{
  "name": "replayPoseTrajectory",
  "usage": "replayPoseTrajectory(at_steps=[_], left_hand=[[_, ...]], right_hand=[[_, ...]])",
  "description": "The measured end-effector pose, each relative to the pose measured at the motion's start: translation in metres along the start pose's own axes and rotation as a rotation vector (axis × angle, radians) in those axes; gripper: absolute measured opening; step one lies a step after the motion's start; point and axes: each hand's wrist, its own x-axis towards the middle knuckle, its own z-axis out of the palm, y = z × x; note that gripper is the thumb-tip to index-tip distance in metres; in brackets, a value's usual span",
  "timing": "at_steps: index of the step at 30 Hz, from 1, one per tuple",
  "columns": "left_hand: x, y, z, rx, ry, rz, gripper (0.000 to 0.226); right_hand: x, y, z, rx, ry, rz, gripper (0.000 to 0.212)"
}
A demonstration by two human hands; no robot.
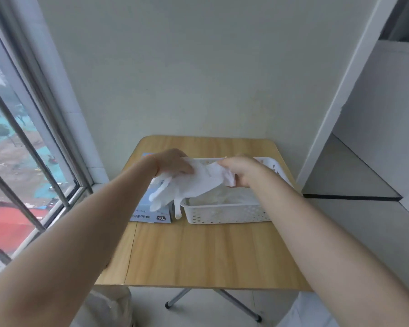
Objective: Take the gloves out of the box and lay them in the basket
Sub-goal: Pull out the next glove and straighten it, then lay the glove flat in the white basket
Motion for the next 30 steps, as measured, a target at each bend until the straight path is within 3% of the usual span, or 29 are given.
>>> replayPoseTrajectory(at_steps=[4,9,15,22,25,27,30], left_hand=[[0.021,0.022,0.021,0.187,0.013,0.048,0.011],[0.035,0.041,0.049,0.382,0.001,0.070,0.004],[0.048,0.047,0.073,0.581,0.000,0.118,0.021],[0.049,0.048,0.081,0.704,0.121,0.153,0.032],[0.041,0.057,0.081,0.830,0.259,0.287,0.021],[0.031,0.066,0.083,0.789,0.166,0.289,0.018],[0.019,0.074,0.086,0.766,-0.223,0.159,0.029]], right_hand=[[0.012,0.016,-0.021,-0.226,0.168,-0.063,0.012],[0.025,0.037,-0.048,-0.619,0.231,-0.182,0.018],[0.040,0.051,-0.061,-0.976,0.284,-0.246,0.006],[0.042,0.053,-0.067,-1.228,0.296,-0.204,0.045],[0.042,0.053,-0.067,-1.322,0.291,-0.209,0.063],[0.039,0.054,-0.067,-1.381,0.309,-0.268,0.062],[0.036,0.051,-0.065,-1.448,0.320,-0.262,0.063]])
